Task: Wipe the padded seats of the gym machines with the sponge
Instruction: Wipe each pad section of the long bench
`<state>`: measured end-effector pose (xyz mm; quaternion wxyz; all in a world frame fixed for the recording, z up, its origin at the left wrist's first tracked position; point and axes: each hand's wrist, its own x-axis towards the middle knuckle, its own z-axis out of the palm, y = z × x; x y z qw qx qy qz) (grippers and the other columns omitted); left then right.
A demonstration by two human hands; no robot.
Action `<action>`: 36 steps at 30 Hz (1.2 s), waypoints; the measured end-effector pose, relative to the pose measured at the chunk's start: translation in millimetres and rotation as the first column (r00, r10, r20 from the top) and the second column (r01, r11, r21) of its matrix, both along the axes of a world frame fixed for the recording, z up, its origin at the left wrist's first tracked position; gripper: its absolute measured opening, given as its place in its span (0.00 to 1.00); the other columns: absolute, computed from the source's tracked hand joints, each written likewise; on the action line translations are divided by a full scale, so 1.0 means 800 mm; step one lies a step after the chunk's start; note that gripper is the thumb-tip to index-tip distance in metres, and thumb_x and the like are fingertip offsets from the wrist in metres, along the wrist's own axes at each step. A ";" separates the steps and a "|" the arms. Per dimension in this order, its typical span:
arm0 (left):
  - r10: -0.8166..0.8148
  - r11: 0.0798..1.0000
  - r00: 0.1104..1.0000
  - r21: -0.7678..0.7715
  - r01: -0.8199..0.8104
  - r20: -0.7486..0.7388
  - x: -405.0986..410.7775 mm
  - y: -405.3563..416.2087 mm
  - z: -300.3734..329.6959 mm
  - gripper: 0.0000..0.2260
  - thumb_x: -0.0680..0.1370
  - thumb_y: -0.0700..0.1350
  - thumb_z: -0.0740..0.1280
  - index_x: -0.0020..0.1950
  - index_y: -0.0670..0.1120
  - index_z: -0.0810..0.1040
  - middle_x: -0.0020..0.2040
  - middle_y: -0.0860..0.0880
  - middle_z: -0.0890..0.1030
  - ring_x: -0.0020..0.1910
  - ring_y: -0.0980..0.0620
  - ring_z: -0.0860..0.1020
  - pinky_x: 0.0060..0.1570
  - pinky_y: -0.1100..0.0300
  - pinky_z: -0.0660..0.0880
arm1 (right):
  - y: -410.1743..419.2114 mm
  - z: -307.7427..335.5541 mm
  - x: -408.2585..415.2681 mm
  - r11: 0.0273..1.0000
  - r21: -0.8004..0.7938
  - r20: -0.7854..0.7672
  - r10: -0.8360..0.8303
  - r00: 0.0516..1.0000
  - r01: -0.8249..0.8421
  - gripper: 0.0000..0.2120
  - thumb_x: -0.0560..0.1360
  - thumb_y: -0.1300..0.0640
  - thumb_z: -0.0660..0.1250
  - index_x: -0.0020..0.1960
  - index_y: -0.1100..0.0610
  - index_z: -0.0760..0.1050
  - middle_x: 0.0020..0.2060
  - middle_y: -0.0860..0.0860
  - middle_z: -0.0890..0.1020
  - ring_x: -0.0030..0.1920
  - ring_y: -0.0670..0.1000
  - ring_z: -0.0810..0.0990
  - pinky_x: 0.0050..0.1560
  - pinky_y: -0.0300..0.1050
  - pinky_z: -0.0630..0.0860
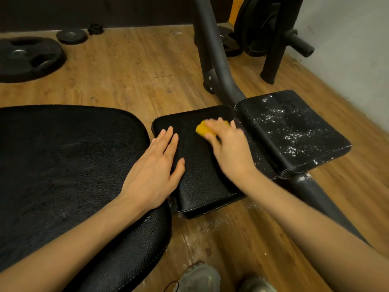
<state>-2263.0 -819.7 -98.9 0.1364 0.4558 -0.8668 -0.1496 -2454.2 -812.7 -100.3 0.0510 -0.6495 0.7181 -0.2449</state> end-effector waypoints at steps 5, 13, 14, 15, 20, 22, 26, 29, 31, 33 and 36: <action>0.001 1.000 1.000 -0.010 -0.001 -0.007 0.000 -0.001 -0.001 0.28 0.83 0.55 0.53 0.80 0.45 0.51 0.81 0.49 0.48 0.78 0.57 0.43 0.73 0.66 0.42 | 0.042 -0.008 -0.006 0.988 -0.086 -0.237 0.103 0.966 -0.127 0.16 0.78 0.57 0.66 0.65 0.56 0.77 0.61 0.53 0.81 0.65 0.56 0.76 0.67 0.49 0.69; 0.000 1.000 1.000 0.003 0.000 0.001 0.000 -0.002 -0.002 0.28 0.82 0.55 0.52 0.80 0.46 0.51 0.81 0.50 0.47 0.78 0.58 0.43 0.73 0.66 0.41 | 0.014 -0.007 -0.003 0.999 -0.019 -0.236 -0.045 0.971 0.042 0.19 0.77 0.64 0.65 0.67 0.58 0.72 0.62 0.56 0.78 0.63 0.57 0.76 0.60 0.50 0.74; 0.001 1.000 1.000 0.001 -0.001 0.001 0.001 -0.002 -0.003 0.28 0.82 0.55 0.52 0.80 0.46 0.51 0.81 0.50 0.47 0.78 0.57 0.43 0.73 0.66 0.41 | 0.043 -0.009 0.009 0.999 -0.022 -0.181 0.026 0.983 -0.031 0.20 0.77 0.64 0.66 0.68 0.58 0.73 0.63 0.56 0.78 0.66 0.56 0.75 0.65 0.49 0.72; 0.001 1.000 1.000 -0.003 -0.001 -0.001 0.001 -0.002 -0.003 0.28 0.82 0.55 0.52 0.80 0.46 0.51 0.81 0.50 0.48 0.78 0.57 0.43 0.73 0.65 0.42 | 0.062 -0.011 0.014 0.996 -0.016 -0.139 0.085 0.987 -0.088 0.19 0.77 0.62 0.66 0.68 0.57 0.73 0.65 0.55 0.77 0.67 0.55 0.74 0.69 0.48 0.68; -0.011 1.000 0.999 0.002 0.011 -0.030 0.000 0.001 -0.004 0.27 0.83 0.53 0.54 0.80 0.46 0.54 0.80 0.50 0.50 0.78 0.56 0.46 0.75 0.63 0.45 | -0.014 0.000 -0.041 0.998 0.033 -0.117 -0.050 0.992 0.054 0.18 0.81 0.60 0.60 0.70 0.56 0.71 0.66 0.55 0.76 0.69 0.57 0.71 0.69 0.50 0.65; -0.027 1.000 0.999 -0.004 0.027 -0.043 0.001 0.000 -0.004 0.26 0.83 0.52 0.55 0.80 0.46 0.55 0.80 0.50 0.52 0.78 0.56 0.47 0.74 0.63 0.45 | -0.029 0.007 -0.042 0.991 0.027 -0.093 -0.128 0.987 0.131 0.16 0.81 0.59 0.60 0.68 0.55 0.72 0.63 0.54 0.77 0.64 0.57 0.74 0.60 0.50 0.71; -0.099 0.995 0.993 0.001 0.099 -0.063 0.001 -0.003 -0.006 0.26 0.82 0.51 0.55 0.79 0.47 0.57 0.80 0.51 0.55 0.78 0.56 0.49 0.76 0.61 0.47 | 0.068 -0.007 0.014 0.998 -0.024 -0.072 0.058 0.996 -0.060 0.17 0.79 0.61 0.63 0.67 0.57 0.74 0.65 0.54 0.77 0.68 0.55 0.73 0.70 0.50 0.68; -0.156 0.988 0.987 -0.011 0.156 -0.039 0.000 0.000 -0.007 0.26 0.82 0.51 0.54 0.79 0.46 0.57 0.80 0.51 0.55 0.79 0.57 0.50 0.77 0.60 0.48 | 0.089 -0.011 0.005 0.980 -0.018 -0.119 0.193 0.974 -0.196 0.18 0.79 0.59 0.62 0.68 0.56 0.74 0.66 0.53 0.77 0.69 0.52 0.72 0.72 0.45 0.61; -0.147 0.988 0.988 0.030 0.149 -0.054 -0.003 0.009 -0.006 0.26 0.82 0.52 0.55 0.79 0.47 0.56 0.80 0.52 0.54 0.78 0.58 0.49 0.76 0.62 0.47 | 0.058 -0.009 -0.022 0.997 0.011 -0.144 0.078 0.986 -0.077 0.18 0.81 0.59 0.61 0.70 0.55 0.72 0.68 0.53 0.75 0.71 0.52 0.70 0.73 0.43 0.58; -0.132 0.990 0.989 0.041 0.135 -0.071 -0.006 0.019 -0.005 0.26 0.82 0.52 0.55 0.79 0.48 0.56 0.80 0.53 0.53 0.78 0.58 0.49 0.76 0.63 0.45 | 0.026 -0.004 -0.048 0.998 0.002 -0.116 -0.064 0.991 0.065 0.18 0.82 0.58 0.59 0.71 0.54 0.70 0.69 0.52 0.74 0.71 0.53 0.69 0.72 0.45 0.60; -0.132 0.991 0.990 0.015 0.133 -0.058 -0.008 0.022 -0.007 0.25 0.83 0.53 0.53 0.79 0.48 0.57 0.80 0.52 0.53 0.78 0.57 0.49 0.75 0.63 0.45 | 0.032 0.000 -0.032 0.985 -0.012 -0.093 -0.171 0.981 0.170 0.17 0.81 0.60 0.60 0.70 0.55 0.71 0.68 0.53 0.75 0.70 0.54 0.70 0.70 0.47 0.64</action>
